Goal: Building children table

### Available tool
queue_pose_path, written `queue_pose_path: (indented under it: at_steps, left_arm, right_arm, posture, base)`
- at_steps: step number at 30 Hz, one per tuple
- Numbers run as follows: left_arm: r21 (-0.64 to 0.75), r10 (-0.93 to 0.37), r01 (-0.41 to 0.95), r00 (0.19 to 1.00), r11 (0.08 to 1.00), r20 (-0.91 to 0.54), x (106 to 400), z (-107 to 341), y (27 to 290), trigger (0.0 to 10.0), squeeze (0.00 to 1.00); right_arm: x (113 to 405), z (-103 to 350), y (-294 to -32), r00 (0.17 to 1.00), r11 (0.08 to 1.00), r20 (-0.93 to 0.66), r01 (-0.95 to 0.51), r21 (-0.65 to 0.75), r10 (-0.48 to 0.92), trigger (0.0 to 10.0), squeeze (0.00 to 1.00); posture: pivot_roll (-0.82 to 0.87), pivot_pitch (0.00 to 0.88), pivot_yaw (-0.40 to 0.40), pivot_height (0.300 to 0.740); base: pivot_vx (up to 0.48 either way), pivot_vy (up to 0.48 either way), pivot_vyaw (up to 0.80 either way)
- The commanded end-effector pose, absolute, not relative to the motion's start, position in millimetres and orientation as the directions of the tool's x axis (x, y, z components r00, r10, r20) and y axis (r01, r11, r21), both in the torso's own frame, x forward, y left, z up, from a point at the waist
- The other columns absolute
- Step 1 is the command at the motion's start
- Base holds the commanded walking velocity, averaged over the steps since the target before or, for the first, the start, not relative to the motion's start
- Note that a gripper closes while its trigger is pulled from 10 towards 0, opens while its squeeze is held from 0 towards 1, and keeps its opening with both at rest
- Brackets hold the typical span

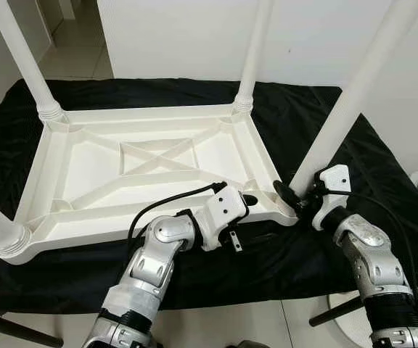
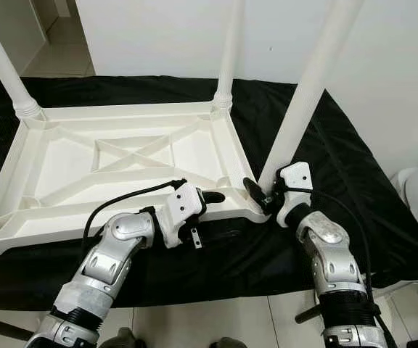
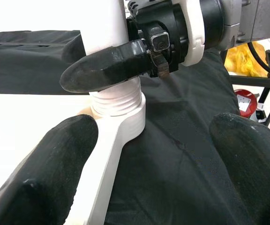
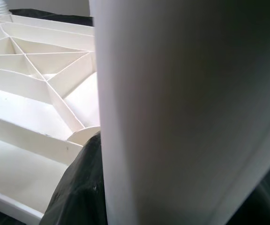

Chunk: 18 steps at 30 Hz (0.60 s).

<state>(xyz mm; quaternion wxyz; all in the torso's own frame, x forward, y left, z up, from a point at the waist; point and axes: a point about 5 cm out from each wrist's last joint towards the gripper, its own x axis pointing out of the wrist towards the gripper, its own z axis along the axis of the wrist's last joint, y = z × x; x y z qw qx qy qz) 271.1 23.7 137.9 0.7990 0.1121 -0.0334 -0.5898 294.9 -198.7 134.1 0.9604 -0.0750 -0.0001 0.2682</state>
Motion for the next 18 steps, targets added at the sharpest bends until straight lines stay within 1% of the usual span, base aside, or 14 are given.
queue_pose_path:
  at_steps: [1, 3, 4, 6, 7, 9, 11, 12, 13, 16, 17, 18]
  left_arm:
    - [0.242, -0.879, 0.857, 0.476, 0.454, -0.037, 282, 143, 26, 10.0, 0.0]
    - [0.242, -0.877, 0.856, 0.478, 0.457, -0.036, 282, 143, 26, 10.0, 0.0]
    - [0.241, -0.876, 0.855, 0.48, 0.459, -0.036, 282, 144, 26, 10.0, 0.0]
    - [0.241, -0.876, 0.855, 0.48, 0.459, -0.036, 282, 144, 26, 10.0, 0.0]
    - [0.24, -0.876, 0.855, 0.482, 0.46, -0.036, 282, 143, 26, 10.0, 0.0]
    - [0.24, -0.876, 0.855, 0.482, 0.46, -0.036, 282, 143, 26, 10.0, 0.0]
    - [0.24, -0.875, 0.854, 0.483, 0.462, -0.036, 282, 143, 27, 10.0, 0.0]
    - [0.24, -0.874, 0.853, 0.485, 0.464, -0.036, 283, 144, 27, 10.0, 0.0]
    - [0.24, -0.874, 0.853, 0.485, 0.464, -0.036, 283, 144, 27, 10.0, 0.0]
    - [0.238, -0.873, 0.853, 0.486, 0.465, -0.036, 283, 143, 27, 10.0, 0.0]
    - [0.238, -0.873, 0.853, 0.486, 0.465, -0.036, 283, 143, 27, 10.0, 0.0]
    - [0.237, -0.875, 0.855, 0.483, 0.462, -0.036, 283, 143, 26, 10.0, 0.0]
  right_arm:
    - [292, 124, -194, 0.819, 0.809, -0.094, -0.574, -0.126, 0.567, 0.0, 0.0]
    - [291, 124, -195, 0.816, 0.808, -0.093, -0.578, -0.118, 0.57, 0.0, 0.0]
    - [291, 124, -195, 0.825, 0.817, -0.085, -0.564, -0.115, 0.558, 10.0, 0.0]
    - [291, 124, -195, 0.825, 0.817, -0.085, -0.564, -0.115, 0.558, 10.0, 0.0]
    - [293, 124, -197, 0.876, 0.871, -0.102, -0.48, -0.106, 0.471, 10.0, 0.0]
    - [293, 124, -197, 0.876, 0.871, -0.102, -0.48, -0.106, 0.471, 10.0, 0.0]
    - [291, 128, -191, 0.904, 0.899, -0.098, -0.426, -0.103, 0.417, 10.0, 0.0]
    - [290, 131, -187, 0.915, 0.914, -0.083, -0.4, -0.07, 0.394, 10.0, 0.0]
    - [290, 131, -187, 0.915, 0.914, -0.083, -0.4, -0.07, 0.394, 10.0, 0.0]
    - [287, 136, -176, 0.95, 0.951, -0.054, -0.309, -0.028, 0.307, 10.0, 0.0]
    - [287, 136, -176, 0.95, 0.951, -0.054, -0.309, -0.028, 0.307, 10.0, 0.0]
    - [284, 136, -171, 0.967, 0.968, -0.044, -0.25, -0.004, 0.249, 10.0, 0.0]
  posture:
    - [0.01, 0.0, -0.051, 0.74]
    - [0.01, 0.0, -0.051, 0.74]
    - [0.01, 0.0, -0.052, 0.74]
    - [0.01, 0.0, -0.052, 0.74]
    - [0.01, 0.0, -0.053, 0.74]
    - [0.01, 0.0, -0.053, 0.74]
    - [0.01, 0.0, -0.055, 0.74]
    - [0.0, 0.0, -0.051, 0.74]
    - [0.0, 0.0, -0.051, 0.74]
    - [0.0, 0.0, -0.049, 0.74]
    - [0.0, 0.0, -0.049, 0.74]
    - [-0.01, 0.0, -0.047, 0.74]
  base:
    - [0.0, 0.0, 0.0]
    - [0.0, 0.0, 0.0]
    - [0.0, 0.0, 0.0]
    - [0.0, 0.0, 0.0]
    - [0.0, 0.0, 0.0]
    - [0.0, 0.0, 0.0]
    - [0.0, 0.0, 0.0]
    - [0.0, 0.0, 0.0]
    - [0.0, 0.0, 0.0]
    - [0.0, 0.0, 0.0]
    - [0.0, 0.0, 0.0]
    - [0.0, 0.0, 0.0]
